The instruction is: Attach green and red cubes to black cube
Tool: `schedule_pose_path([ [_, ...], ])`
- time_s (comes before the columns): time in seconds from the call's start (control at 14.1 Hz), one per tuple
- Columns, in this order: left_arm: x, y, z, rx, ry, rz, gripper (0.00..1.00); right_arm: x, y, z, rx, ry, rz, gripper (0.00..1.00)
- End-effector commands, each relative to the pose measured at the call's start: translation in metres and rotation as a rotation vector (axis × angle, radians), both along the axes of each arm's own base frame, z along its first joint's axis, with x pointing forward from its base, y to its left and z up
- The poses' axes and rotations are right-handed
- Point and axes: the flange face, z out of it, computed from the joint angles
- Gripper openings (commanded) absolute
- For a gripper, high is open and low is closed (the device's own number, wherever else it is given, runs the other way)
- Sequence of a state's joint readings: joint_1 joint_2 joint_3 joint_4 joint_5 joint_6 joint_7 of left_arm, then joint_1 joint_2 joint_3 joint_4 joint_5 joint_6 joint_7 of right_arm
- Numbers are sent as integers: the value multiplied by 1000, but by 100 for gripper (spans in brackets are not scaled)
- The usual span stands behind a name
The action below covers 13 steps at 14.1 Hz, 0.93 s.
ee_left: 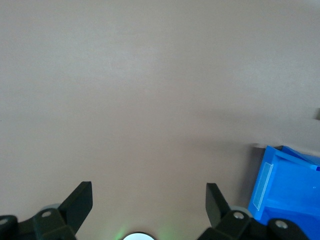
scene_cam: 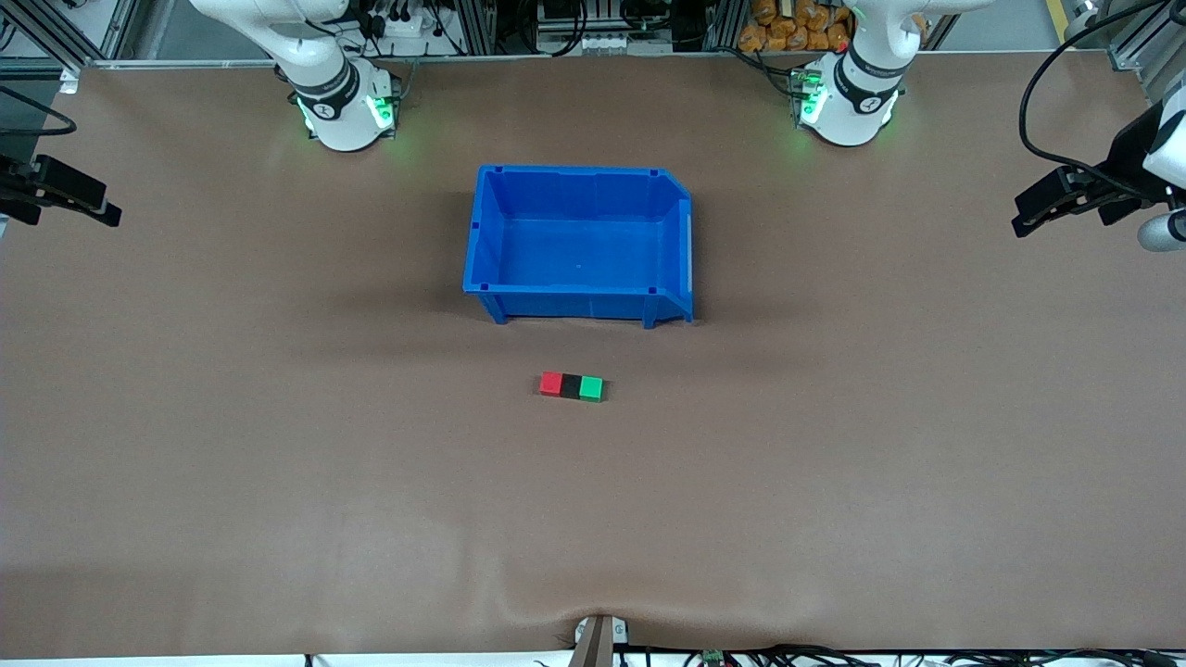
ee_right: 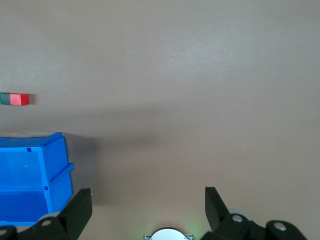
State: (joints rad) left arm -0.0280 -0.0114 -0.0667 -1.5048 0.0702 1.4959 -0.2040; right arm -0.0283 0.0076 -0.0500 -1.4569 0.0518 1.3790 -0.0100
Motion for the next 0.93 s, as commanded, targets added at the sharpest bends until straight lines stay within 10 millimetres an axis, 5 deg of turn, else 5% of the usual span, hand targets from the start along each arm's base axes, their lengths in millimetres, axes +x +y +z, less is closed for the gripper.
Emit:
schedule_pose_path([
  [0.0,0,4,3,5,-6,-14,100,-2,3,2,4,2,-7,100],
  [0.85,-8,0,1,-19,41,-21,100,-1,3,1,4,4,-7,100],
])
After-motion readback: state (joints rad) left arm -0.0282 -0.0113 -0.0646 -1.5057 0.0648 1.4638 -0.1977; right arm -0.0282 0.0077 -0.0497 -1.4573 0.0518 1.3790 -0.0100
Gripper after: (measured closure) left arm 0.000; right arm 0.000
